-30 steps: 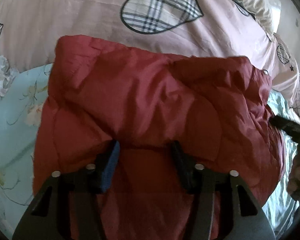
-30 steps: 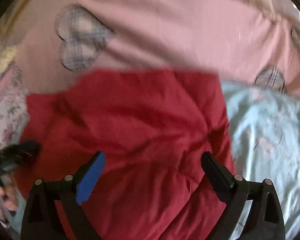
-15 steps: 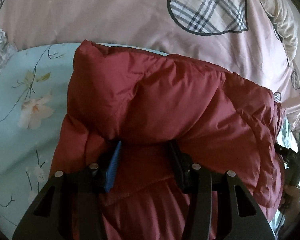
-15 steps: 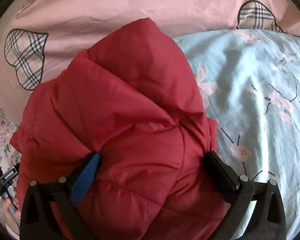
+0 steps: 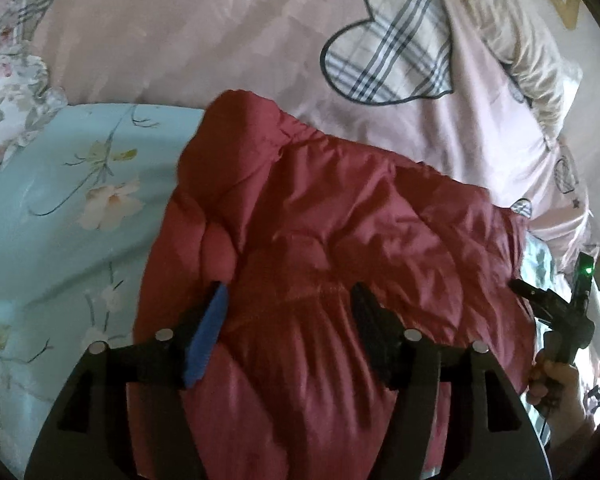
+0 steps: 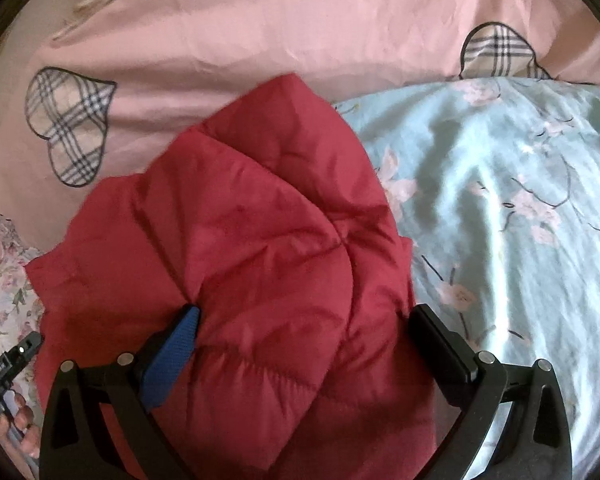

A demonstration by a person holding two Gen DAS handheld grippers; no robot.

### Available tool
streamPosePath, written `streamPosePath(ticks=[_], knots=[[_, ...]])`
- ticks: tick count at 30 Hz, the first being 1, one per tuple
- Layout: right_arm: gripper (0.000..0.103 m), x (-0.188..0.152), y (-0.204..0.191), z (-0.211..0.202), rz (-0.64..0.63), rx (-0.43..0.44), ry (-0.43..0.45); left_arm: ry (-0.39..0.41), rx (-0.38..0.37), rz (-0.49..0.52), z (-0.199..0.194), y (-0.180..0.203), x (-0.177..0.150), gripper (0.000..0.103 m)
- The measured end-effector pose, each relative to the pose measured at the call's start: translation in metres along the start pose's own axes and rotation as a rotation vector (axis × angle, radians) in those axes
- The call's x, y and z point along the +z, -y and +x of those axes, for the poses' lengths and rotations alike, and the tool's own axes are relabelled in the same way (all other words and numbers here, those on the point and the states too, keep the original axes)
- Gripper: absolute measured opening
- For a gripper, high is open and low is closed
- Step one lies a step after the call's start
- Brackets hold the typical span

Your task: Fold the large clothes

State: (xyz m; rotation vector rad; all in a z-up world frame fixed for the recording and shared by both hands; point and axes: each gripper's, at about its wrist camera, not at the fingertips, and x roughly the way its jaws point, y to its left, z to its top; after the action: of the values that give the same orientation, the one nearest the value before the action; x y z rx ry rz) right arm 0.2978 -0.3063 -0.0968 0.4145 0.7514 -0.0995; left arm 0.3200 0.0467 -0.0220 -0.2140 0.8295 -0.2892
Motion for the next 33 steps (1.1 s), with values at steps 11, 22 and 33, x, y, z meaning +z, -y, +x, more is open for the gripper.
streamPosePath(ticks=[11,22,33], knots=[[0.103,-0.011,0.024,-0.047,0.037,0.037,-0.038,0.020,-0.014,-0.103,-0.018,-0.042,-0.014,0.070],[0.103,-0.013,0.034,-0.041,0.090,0.099,-0.063,-0.014,-0.130,-0.218,-0.006,-0.069,-0.018,0.070],[0.103,-0.014,0.036,-0.022,0.126,0.211,-0.086,-0.059,-0.236,-0.321,0.022,-0.087,-0.016,0.079]])
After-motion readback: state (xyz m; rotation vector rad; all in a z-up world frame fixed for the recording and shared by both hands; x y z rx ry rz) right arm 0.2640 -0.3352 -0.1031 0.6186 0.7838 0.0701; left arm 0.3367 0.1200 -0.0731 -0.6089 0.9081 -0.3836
